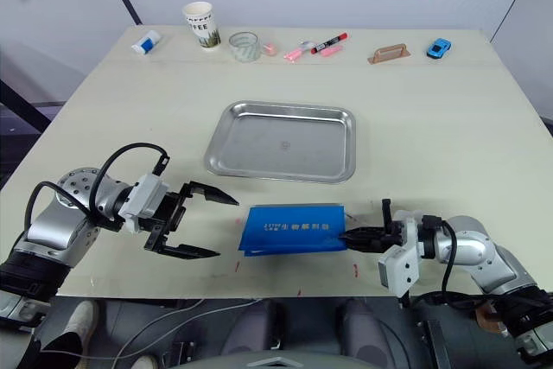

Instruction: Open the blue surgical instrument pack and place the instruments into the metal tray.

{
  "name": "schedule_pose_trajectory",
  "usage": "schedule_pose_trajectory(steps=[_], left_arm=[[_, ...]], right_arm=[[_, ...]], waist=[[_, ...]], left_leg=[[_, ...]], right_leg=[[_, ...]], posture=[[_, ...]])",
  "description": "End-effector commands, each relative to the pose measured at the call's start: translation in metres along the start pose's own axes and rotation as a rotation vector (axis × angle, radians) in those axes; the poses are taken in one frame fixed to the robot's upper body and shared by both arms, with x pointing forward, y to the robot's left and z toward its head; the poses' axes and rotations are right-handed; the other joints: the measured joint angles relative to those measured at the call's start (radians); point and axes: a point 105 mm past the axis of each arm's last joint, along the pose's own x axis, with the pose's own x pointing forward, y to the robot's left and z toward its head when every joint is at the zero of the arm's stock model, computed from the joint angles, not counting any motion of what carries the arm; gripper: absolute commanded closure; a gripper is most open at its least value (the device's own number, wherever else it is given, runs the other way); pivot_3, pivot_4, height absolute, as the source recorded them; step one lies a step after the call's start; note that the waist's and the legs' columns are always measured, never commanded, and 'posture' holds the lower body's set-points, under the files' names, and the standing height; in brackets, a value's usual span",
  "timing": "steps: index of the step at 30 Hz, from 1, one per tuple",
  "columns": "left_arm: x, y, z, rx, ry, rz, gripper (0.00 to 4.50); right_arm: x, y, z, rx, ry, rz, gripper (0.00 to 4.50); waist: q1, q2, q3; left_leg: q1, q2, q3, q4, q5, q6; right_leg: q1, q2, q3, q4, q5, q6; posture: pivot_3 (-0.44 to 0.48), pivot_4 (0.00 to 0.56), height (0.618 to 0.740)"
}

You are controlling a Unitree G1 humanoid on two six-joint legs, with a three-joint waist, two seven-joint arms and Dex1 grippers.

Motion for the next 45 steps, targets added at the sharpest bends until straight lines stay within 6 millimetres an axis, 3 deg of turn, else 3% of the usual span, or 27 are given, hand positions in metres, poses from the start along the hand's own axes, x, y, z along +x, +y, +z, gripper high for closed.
schedule_pose_trajectory(steps=[1,5,12,19,29,42,45], left_arm=[[-0.007,-0.002,0.006,0.030,-0.008,-0.018,0.00],[-0.008,-0.003,0.004,0.025,-0.011,-0.014,0.00],[-0.009,-0.007,-0.003,0.022,0.002,-0.020,0.00],[-0.002,0.000,-0.006,0.023,-0.048,0.008,0.00],[0.014,0.026,-0.015,-0.013,-0.130,0.070,0.00],[0.036,0.035,-0.022,-0.046,-0.181,0.054,0.00],[0.037,0.036,-0.021,-0.055,-0.189,0.054,0.92]], right_arm=[[-0.002,-0.014,0.017,0.084,-0.075,-0.039,4.47],[-0.003,-0.025,0.023,0.282,-0.109,-0.058,4.47],[-0.003,-0.035,0.018,0.615,-0.073,-0.086,4.47],[-0.003,-0.029,0.015,0.821,-0.080,-0.078,4.47],[-0.006,-0.035,0.002,0.875,-0.103,-0.054,4.47],[-0.005,-0.041,-0.003,0.894,-0.120,-0.039,4.47],[-0.006,-0.045,-0.003,0.903,-0.128,-0.047,4.50]], waist=[[0.000,0.000,0.000],[0.001,0.000,0.000],[0.004,0.000,0.000],[0.008,0.000,0.000],[0.011,-0.001,0.000],[0.009,-0.001,0.000],[0.008,-0.001,0.000]], left_leg=[[0.000,0.000,0.000,0.000,0.000,0.000],[0.000,0.000,0.000,0.000,0.000,0.000],[0.000,0.000,0.000,0.000,0.000,0.000],[0.000,0.000,0.000,0.000,0.000,0.000],[-0.001,0.000,0.000,0.001,0.000,0.000],[-0.001,0.000,-0.001,0.001,0.000,0.000],[-0.001,0.000,-0.001,0.001,0.000,0.000]], right_leg=[[0.000,0.000,0.000,0.000,0.000,0.000],[0.000,0.000,0.000,0.000,0.000,0.000],[0.000,0.000,0.000,0.000,0.000,0.000],[0.000,0.000,0.000,0.000,0.000,0.000],[0.000,0.000,-0.001,0.000,0.000,0.000],[0.000,0.000,-0.001,0.000,0.000,0.000],[0.000,0.000,-0.001,0.000,0.000,0.000]], posture=[[0.000,0.150,0.728],[0.000,0.150,0.728],[0.000,0.150,0.728],[0.000,0.150,0.728],[0.000,0.150,0.728],[0.000,0.150,0.728],[0.000,0.150,0.728]])
